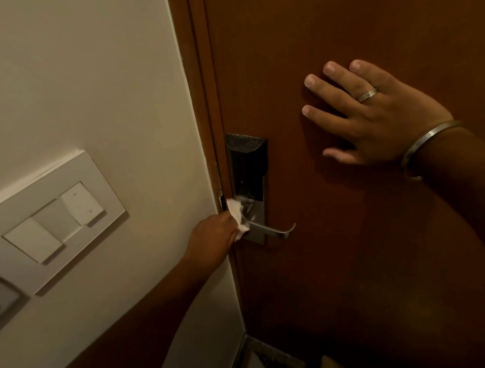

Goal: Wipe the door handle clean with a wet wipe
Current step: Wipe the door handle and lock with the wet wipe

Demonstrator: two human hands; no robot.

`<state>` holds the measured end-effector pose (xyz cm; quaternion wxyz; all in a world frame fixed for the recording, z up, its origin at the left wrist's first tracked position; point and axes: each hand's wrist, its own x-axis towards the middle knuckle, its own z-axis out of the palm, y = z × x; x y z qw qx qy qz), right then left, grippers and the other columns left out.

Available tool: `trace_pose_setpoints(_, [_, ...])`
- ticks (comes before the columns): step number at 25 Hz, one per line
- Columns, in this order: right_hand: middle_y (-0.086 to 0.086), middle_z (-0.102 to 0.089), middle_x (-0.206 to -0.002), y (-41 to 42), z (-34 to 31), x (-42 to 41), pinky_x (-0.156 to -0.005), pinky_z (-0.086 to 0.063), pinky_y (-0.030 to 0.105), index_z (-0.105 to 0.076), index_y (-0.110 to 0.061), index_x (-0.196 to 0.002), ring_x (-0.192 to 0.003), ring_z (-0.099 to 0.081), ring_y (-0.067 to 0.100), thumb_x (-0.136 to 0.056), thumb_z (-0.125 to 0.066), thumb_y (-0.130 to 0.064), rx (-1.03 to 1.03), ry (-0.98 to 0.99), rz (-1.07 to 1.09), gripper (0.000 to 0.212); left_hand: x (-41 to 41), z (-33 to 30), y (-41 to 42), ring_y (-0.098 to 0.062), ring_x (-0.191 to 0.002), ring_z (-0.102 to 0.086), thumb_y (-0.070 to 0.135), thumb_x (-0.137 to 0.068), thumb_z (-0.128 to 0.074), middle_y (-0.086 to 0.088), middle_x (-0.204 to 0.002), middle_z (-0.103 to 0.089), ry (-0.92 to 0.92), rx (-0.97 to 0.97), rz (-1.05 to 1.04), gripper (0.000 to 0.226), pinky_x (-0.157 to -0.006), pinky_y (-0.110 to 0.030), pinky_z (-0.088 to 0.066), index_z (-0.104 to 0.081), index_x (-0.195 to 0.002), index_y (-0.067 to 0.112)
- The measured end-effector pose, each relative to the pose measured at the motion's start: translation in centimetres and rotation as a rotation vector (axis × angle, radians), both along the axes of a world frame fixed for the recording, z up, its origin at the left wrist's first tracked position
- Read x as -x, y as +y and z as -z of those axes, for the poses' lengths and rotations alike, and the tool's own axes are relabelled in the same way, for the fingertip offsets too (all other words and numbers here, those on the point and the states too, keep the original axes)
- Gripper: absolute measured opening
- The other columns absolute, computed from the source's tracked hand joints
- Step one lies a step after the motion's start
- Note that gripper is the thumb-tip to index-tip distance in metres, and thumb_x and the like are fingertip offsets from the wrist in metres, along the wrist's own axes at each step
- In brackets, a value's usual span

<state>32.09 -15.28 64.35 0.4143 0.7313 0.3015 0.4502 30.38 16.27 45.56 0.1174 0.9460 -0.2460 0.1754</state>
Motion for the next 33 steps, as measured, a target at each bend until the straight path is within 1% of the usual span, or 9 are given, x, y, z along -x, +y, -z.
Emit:
trace_pose_setpoints(3, [0.023,-0.025,-0.161,0.0,0.0,0.0,-0.119,-0.024,0.054,-0.036,-0.013,-0.151,-0.147,-0.028,0.044,-0.094,-0.026,-0.065,-0.009,0.006,-0.008,0.077,-1.2,-0.3,-0.8,-0.03,-0.064,-0.064,0.008,-0.089,-0.063,-0.014,-0.076,-0.068,-0.011,0.181,-0.046,0.006,-0.056,-0.027,-0.037,-0.066,-0.093,0.005])
trace_pose_setpoints(7, [0.023,-0.026,-0.161,-0.1,0.1,-0.2,-0.119,-0.023,0.054,-0.037,-0.013,-0.15,-0.147,-0.028,0.044,-0.094,-0.026,-0.064,-0.011,0.007,-0.023,0.077,-0.3,1.1,-0.7,-0.03,-0.1,-0.065,0.005,-0.088,-0.064,-0.02,-0.127,-0.061,0.03,0.191,0.118,0.039,-0.087,-0.037,-0.052,-0.059,-0.126,0.005])
trace_pose_setpoints(11, [0.022,-0.024,-0.161,-0.2,0.2,-0.2,-0.12,-0.021,0.053,-0.037,-0.013,-0.15,-0.148,-0.026,0.043,-0.094,-0.025,-0.064,-0.016,0.003,-0.016,0.077,-0.4,1.9,-0.5,-0.028,-0.112,-0.06,0.018,-0.091,-0.064,-0.018,-0.142,-0.048,0.017,0.117,0.194,0.048,-0.093,-0.039,-0.051,-0.049,-0.136,0.01])
trace_pose_setpoints(13, [0.022,-0.024,-0.161,-0.1,0.3,-0.3,-0.12,-0.02,0.053,-0.037,-0.013,-0.15,-0.148,-0.026,0.043,-0.094,-0.025,-0.065,-0.016,0.004,-0.015,0.077,-1.3,1.3,-0.6,-0.031,-0.123,-0.052,0.016,-0.09,-0.064,-0.016,-0.142,-0.048,0.066,0.146,0.149,0.052,-0.102,-0.041,-0.042,-0.046,-0.138,0.011])
trace_pose_setpoints(18, [0.022,-0.025,-0.161,-0.2,0.2,-0.2,-0.12,-0.022,0.053,-0.038,-0.013,-0.15,-0.148,-0.027,0.043,-0.094,-0.027,-0.064,-0.022,0.0,-0.025,0.076,-0.1,1.3,-1.2,-0.032,-0.117,-0.058,0.014,-0.076,-0.078,-0.018,-0.128,-0.061,-0.197,-0.141,0.336,0.054,-0.092,-0.047,-0.052,-0.058,-0.125,0.005])
trace_pose_setpoints(21, [0.022,-0.025,-0.162,-0.2,0.1,-0.1,-0.12,-0.021,0.053,-0.038,-0.013,-0.15,-0.148,-0.027,0.043,-0.094,-0.028,-0.064,-0.027,0.008,-0.025,0.076,0.4,1.1,-2.2,-0.032,-0.124,-0.051,0.037,-0.092,-0.055,-0.018,-0.134,-0.056,-0.179,-0.17,0.4,0.051,-0.101,-0.046,-0.041,-0.051,-0.132,0.006])
trace_pose_setpoints(24, [0.023,-0.026,-0.161,-0.2,0.2,-0.1,-0.12,-0.022,0.053,-0.038,-0.013,-0.15,-0.147,-0.028,0.043,-0.094,-0.028,-0.064,-0.024,0.013,-0.025,0.077,-1.0,0.6,-0.3,-0.033,-0.124,-0.049,0.034,-0.094,-0.045,-0.017,-0.133,-0.056,-0.195,-0.108,0.24,0.046,-0.103,-0.046,-0.036,-0.052,-0.132,0.009])
trace_pose_setpoints(29, [0.023,-0.027,-0.16,-0.1,0.0,-0.1,-0.118,-0.026,0.054,-0.039,-0.012,-0.15,-0.146,-0.03,0.044,-0.094,-0.028,-0.065,-0.017,0.012,-0.026,0.077,-2.9,0.3,0.4,-0.006,-0.094,-0.057,0.045,-0.097,-0.049,0.007,-0.107,-0.061,-0.113,0.07,0.066,0.029,-0.073,-0.021,-0.05,-0.056,-0.119,0.028])
trace_pose_setpoints(33, [0.023,-0.028,-0.16,0.0,0.2,0.0,-0.118,-0.026,0.053,-0.039,-0.012,-0.149,-0.146,-0.03,0.044,-0.095,-0.029,-0.064,-0.029,0.011,-0.037,0.077,-3.5,0.3,1.2,-0.027,-0.101,-0.062,0.015,-0.077,-0.078,-0.013,-0.115,-0.067,-0.222,-0.21,0.288,0.046,-0.081,-0.043,-0.054,-0.062,-0.12,0.013])
